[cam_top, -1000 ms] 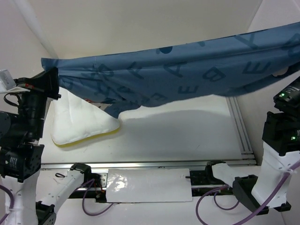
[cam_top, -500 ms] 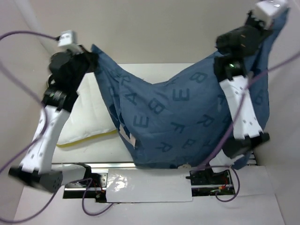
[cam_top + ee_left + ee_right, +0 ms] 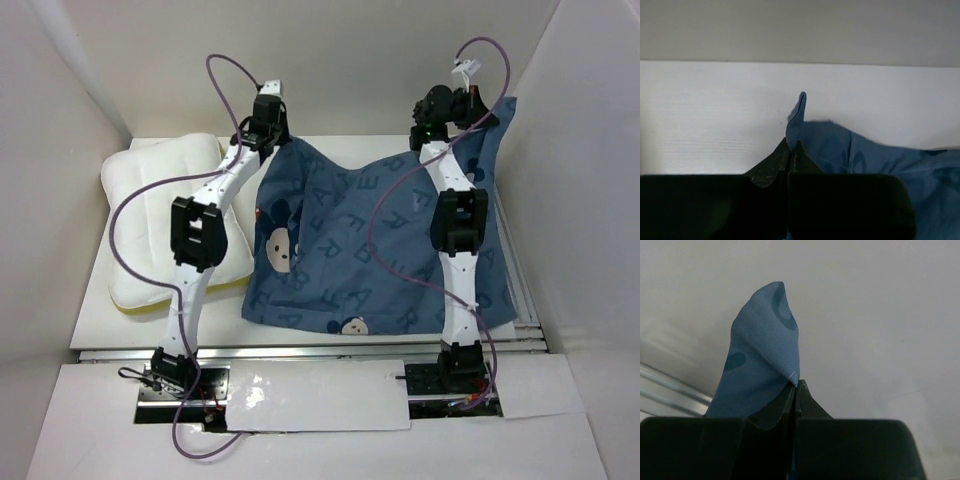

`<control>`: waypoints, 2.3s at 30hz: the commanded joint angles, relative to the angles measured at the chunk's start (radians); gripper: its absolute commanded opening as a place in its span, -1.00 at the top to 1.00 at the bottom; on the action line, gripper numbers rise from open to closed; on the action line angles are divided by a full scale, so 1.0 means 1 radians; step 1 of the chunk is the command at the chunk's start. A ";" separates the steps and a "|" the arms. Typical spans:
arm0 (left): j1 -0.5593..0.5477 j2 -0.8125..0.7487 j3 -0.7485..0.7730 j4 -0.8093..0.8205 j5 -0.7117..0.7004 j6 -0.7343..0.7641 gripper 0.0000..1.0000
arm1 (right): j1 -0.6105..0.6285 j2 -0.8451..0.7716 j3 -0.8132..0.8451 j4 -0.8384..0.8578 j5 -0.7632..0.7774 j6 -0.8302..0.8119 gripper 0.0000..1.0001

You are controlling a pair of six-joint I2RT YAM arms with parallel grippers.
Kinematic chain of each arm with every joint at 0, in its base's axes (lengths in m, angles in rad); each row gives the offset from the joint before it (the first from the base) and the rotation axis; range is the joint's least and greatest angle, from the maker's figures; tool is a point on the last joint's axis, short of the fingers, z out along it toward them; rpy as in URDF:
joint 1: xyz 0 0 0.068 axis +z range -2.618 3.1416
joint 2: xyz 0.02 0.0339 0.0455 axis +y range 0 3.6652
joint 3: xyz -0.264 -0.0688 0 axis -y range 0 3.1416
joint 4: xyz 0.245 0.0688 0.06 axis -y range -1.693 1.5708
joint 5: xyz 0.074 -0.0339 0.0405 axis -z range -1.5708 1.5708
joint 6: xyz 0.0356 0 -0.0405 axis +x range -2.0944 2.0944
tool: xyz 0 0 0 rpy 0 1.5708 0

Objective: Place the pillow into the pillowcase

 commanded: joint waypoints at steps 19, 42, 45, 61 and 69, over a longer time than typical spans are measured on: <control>0.093 0.231 0.014 0.283 -0.036 -0.265 1.00 | 0.034 0.262 0.193 0.117 0.097 0.065 1.00; 0.071 -0.100 -0.157 0.243 0.081 -0.143 -1.00 | 0.021 0.172 0.103 -0.498 -0.381 0.838 -0.98; 0.047 -0.285 -0.262 0.189 0.072 -0.090 -1.00 | 0.084 0.040 0.050 -0.696 -0.511 0.924 -0.98; -0.023 -1.402 -1.420 -0.259 -0.180 -0.365 -1.00 | 0.451 -0.810 -0.925 -1.041 -1.257 1.407 -0.98; -0.012 -1.265 -1.398 -0.498 -0.386 -0.604 -1.00 | 0.561 -0.822 -1.097 -1.047 -1.364 1.397 -0.98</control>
